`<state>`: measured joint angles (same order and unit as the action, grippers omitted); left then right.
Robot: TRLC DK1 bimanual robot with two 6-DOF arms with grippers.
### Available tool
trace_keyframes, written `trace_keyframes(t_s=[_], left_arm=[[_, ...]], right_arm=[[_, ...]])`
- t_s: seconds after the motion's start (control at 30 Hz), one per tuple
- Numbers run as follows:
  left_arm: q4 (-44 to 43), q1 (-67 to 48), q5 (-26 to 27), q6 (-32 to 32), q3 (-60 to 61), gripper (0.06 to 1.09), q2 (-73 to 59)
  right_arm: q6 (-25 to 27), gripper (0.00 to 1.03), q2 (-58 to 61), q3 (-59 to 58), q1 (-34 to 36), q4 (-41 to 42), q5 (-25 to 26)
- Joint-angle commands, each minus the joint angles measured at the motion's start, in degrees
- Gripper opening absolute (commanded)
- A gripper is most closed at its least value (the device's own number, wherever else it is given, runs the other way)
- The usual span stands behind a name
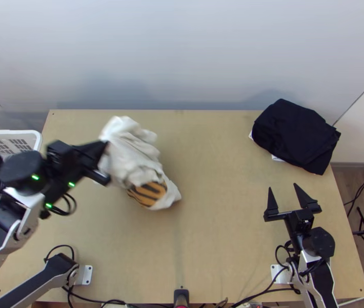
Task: Fold the t-shirt
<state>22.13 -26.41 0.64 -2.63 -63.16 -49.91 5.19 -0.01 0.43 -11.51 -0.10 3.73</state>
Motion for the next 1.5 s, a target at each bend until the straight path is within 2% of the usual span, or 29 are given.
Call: trace_keyframes(t_s=[0.0, 0.23, 0.37, 0.63, 0.9, 1.13, 1.17, 1.2, 1.27, 1.47], left_arm=[[-1.8, -16.6, -6.0, -2.9, 1.8, 0.09, -2.5], [-8.2, -20.3, -6.0, -6.4, 1.6, 0.09, -9.2], [-12.2, -19.6, -6.0, -7.4, 2.2, 0.09, -18.8], [-26.0, -20.8, -6.0, -7.4, -0.5, 0.09, -36.4], [-28.6, -27.0, -6.1, -6.2, -8.3, 0.09, -51.3], [-29.2, -30.7, -6.1, -7.2, -14.5, 0.10, -56.4], [-29.2, -31.3, -6.0, -7.6, -15.3, 0.18, -56.5], [-29.2, -31.9, -6.0, -7.9, -15.9, 0.38, -56.4], [-31.7, -32.7, -6.0, -8.9, -16.6, 1.05, -55.4], [-30.6, -32.1, -4.7, -14.2, -17.6, 1.05, -48.7]], right_arm=[[0.0, 0.99, 0.0, 0.0, 0.0, 0.0, 0.0], [0.0, 0.99, 0.0, 0.0, 0.0, 0.0, 0.0], [0.0, 0.99, 0.0, 0.0, -0.1, 0.0, 0.0], [0.0, 0.99, 0.0, 0.0, 0.0, 0.0, 0.1], [0.0, 0.99, 0.0, 0.0, -0.1, 0.0, 0.0], [0.0, 0.99, 0.0, 0.0, 0.0, 0.0, 0.0], [0.0, 0.99, 0.0, 0.0, 0.0, 0.0, 0.0], [0.0, 0.99, 0.0, 0.0, 0.0, 0.0, 0.1], [0.0, 0.99, 0.0, 0.0, 0.0, 0.0, 0.1], [0.0, 0.99, 0.0, 0.0, 0.0, 0.0, 0.1]])
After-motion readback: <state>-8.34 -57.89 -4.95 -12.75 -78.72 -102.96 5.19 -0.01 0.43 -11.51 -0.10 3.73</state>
